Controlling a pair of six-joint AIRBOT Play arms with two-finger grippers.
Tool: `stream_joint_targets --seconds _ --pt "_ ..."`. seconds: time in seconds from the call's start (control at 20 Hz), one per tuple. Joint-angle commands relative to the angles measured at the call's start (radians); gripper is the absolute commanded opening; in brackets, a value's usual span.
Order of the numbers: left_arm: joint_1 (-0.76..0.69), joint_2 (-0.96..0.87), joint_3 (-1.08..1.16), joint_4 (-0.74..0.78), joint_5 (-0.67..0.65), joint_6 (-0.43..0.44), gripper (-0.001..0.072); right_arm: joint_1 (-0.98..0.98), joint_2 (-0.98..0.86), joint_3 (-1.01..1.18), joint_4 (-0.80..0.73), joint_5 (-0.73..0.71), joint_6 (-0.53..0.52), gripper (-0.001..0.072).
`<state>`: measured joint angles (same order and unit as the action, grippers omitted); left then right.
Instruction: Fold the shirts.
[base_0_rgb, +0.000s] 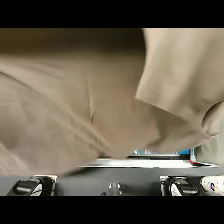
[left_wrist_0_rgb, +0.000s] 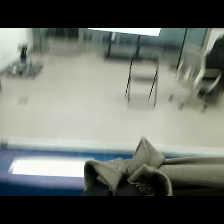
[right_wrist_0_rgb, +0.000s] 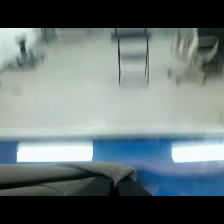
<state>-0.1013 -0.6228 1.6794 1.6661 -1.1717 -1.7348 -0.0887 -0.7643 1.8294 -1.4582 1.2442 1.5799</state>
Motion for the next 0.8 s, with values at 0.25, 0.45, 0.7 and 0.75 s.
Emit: stream_joint_targets --seconds 0.25,0.45,0.7,0.75 --pt "0.001 -0.344 -0.573 0.024 0.139 -0.053 0.0036 -0.001 -0.649 -0.103 0.053 0.124 0.073 0.0018" --pt "0.001 -0.658 -0.508 -0.112 0.148 -0.162 0.0039 0.000 -0.869 -0.103 0.341 0.069 0.189 0.0017" --pt "0.031 -0.861 -0.322 -0.234 -0.085 0.022 0.0720 -0.019 -0.911 -0.092 0.447 0.123 0.130 0.0677" --pt "0.063 -0.851 -0.306 -0.234 -0.138 0.090 0.0720 -0.040 -0.898 -0.087 0.418 0.200 0.066 0.0676"
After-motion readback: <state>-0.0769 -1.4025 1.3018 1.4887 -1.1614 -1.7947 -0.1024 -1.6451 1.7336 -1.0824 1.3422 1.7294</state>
